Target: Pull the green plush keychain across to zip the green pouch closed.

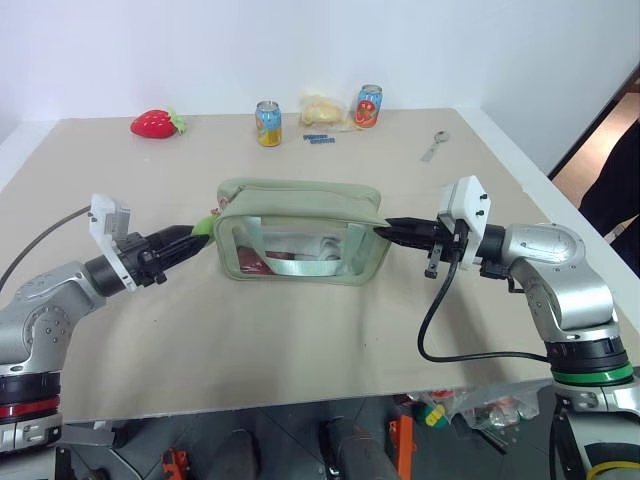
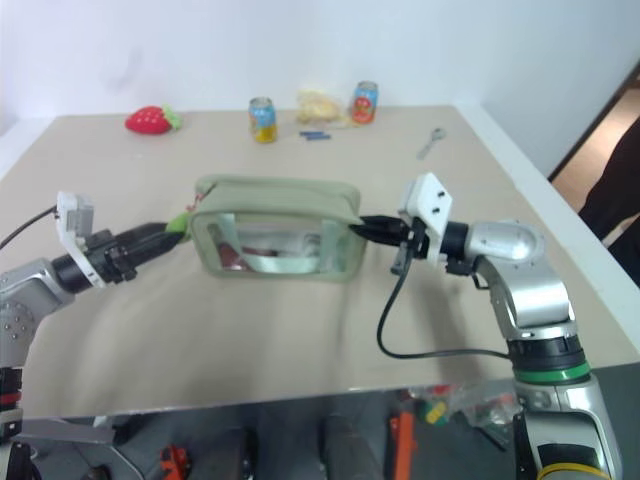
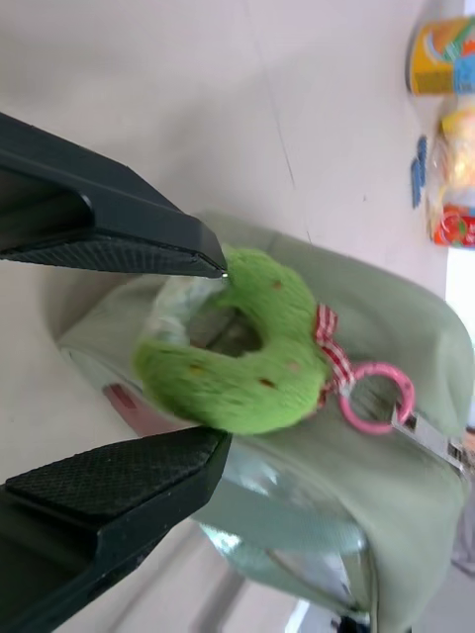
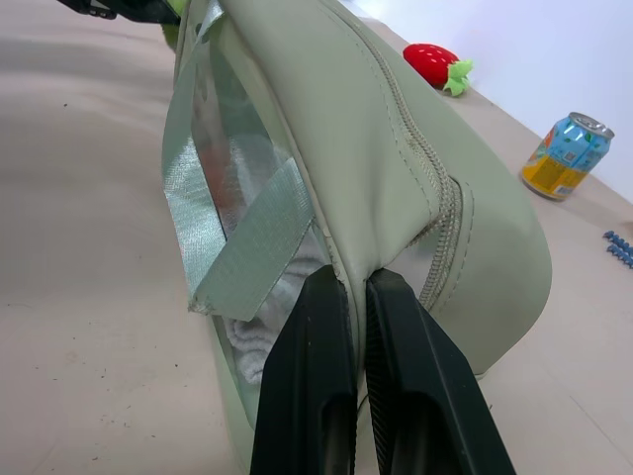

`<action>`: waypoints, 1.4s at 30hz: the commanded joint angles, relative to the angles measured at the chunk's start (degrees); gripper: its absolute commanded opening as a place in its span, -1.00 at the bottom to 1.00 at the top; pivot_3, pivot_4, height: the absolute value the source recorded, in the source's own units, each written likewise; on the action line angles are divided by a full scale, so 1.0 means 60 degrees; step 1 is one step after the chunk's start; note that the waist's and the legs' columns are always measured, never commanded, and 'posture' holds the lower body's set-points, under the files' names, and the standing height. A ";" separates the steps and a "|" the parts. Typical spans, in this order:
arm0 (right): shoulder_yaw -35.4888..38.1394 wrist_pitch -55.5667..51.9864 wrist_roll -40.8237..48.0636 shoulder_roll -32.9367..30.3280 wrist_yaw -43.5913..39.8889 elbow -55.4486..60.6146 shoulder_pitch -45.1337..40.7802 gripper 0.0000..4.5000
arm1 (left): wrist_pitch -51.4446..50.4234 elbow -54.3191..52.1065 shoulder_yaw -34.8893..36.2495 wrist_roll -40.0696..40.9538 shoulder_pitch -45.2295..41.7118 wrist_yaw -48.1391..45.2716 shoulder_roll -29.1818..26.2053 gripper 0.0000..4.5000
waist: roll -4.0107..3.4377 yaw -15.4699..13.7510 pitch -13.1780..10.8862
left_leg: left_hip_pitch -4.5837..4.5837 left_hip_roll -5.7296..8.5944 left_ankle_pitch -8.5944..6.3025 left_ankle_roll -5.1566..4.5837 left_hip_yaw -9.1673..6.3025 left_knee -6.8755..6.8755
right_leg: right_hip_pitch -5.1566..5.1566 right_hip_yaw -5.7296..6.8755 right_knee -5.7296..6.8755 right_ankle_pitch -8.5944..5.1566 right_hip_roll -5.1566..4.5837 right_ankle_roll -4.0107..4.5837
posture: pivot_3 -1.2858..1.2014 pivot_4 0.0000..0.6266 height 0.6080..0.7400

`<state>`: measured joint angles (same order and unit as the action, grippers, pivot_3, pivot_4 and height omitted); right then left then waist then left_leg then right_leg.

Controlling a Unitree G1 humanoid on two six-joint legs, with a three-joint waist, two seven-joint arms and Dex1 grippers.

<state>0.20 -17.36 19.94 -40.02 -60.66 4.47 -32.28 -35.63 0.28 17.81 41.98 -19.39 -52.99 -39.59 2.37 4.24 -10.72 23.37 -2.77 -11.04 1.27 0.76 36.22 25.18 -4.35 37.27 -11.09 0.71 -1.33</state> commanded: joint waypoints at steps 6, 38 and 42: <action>0.0080 0.0008 -0.0081 -0.0209 -0.0014 0.0016 -0.0088 -1.00 | 0.0483 -0.0268 -0.0105 -0.0272 -0.0189 -0.0077 0.0041 -0.98 | 0.0000 -0.0005 0.0000 | 0.0001 0.0000 0.0000 0.0000 -0.0001 0.0000 | -0.0001 0.0000 0.0000 0.0000 0.0000 0.0000 | 0.03 -0.52 1.00; 0.0083 0.0146 -0.0126 -0.0322 0.0007 -0.0030 0.0003 -1.00 | 0.0242 0.0162 -0.2976 -0.1677 -0.4292 -0.2157 -0.0562 -0.55 | 0.0003 -0.0030 -0.0001 | 0.0005 0.0011 0.0000 0.0000 -0.0007 0.0015 | -0.0014 -0.0010 -0.0005 0.0005 0.0000 -0.0021 | 0.03 -0.52 1.00; 0.0013 0.0159 -0.0116 -0.0255 0.0015 -0.0030 -0.0022 -1.00 | 0.0045 0.0127 -0.2586 -0.1547 -0.4243 -0.2098 -0.0837 0.04 | 0.0002 -0.0027 -0.0001 | 0.0003 0.0011 0.0000 0.0000 -0.0007 0.0018 | -0.0015 -0.0010 -0.0005 0.0006 0.0000 -0.0022 | 0.03 -0.52 1.00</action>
<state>0.00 -16.29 19.44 -41.08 -60.62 3.39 -32.47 -34.66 1.31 -0.62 32.05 -44.34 -65.64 -43.01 2.38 4.07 -10.73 23.39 -2.71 -11.04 1.27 0.71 36.33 25.10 -4.41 37.24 -11.05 0.72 -1.46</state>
